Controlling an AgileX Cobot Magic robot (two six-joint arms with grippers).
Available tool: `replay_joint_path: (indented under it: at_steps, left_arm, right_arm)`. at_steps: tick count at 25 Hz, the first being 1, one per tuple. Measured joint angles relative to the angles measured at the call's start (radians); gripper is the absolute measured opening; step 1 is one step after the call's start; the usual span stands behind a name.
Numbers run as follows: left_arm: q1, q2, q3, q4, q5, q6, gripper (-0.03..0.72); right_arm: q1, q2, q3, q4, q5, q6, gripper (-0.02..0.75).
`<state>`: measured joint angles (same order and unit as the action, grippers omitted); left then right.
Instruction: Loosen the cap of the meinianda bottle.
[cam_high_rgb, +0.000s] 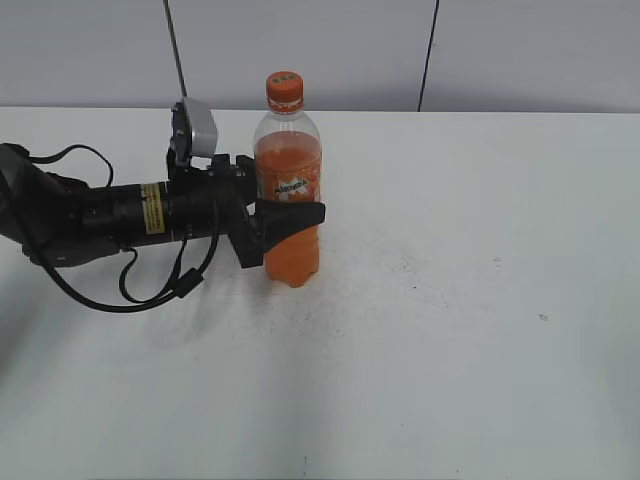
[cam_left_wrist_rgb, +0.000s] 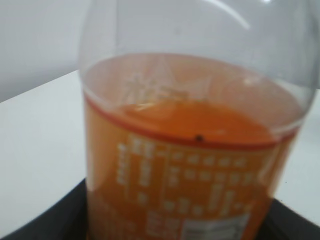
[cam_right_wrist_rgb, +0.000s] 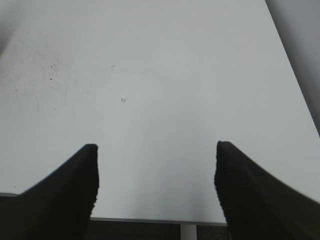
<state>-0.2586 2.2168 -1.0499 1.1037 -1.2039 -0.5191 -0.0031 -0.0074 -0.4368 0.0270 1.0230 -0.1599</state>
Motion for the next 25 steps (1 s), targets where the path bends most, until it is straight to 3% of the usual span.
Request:
replay_joint_path:
  at_steps: [15,25]
  left_arm:
    - [-0.007,0.000,-0.001,0.013,-0.001,0.002,0.425]
    - [-0.010,0.000,-0.001,0.019,-0.003,0.002,0.425]
  right_arm:
    - [0.000,0.035,-0.045,-0.015,-0.022,0.037,0.544]
    - [0.000,0.576,-0.299,0.112,0.077,0.041,0.544]
